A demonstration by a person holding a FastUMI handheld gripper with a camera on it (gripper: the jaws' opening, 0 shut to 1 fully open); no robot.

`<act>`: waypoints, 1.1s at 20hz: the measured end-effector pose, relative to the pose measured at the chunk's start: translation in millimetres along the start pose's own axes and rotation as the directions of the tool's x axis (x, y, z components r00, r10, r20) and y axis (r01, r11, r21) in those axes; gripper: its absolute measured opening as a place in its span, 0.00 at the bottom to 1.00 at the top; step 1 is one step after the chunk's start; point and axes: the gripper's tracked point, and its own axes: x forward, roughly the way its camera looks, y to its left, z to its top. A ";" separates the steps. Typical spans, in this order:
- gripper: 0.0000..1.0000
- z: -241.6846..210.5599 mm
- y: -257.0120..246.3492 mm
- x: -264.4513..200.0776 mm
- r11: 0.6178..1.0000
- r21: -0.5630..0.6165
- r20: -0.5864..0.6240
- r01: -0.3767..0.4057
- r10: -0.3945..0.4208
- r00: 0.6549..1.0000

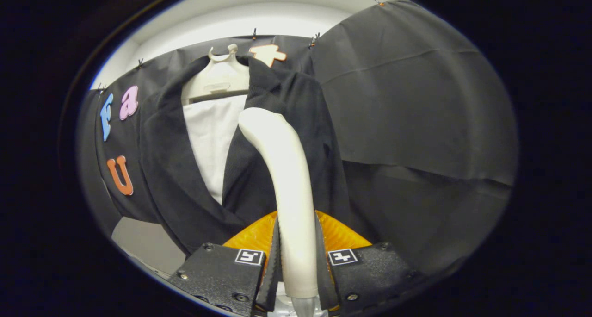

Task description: Iron the clothes twice with a garment steamer, once on the left side and once on the right side.

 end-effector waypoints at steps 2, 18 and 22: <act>0.38 -9.9 -1.1 -0.8 1.000 -0.008 -0.014 0.002 -0.002 1.000; 0.38 -96.7 0.7 5.1 0.999 -0.038 -0.143 0.008 -0.013 0.990; 0.38 -122.8 1.6 7.0 0.999 -0.047 -0.174 0.011 -0.019 0.984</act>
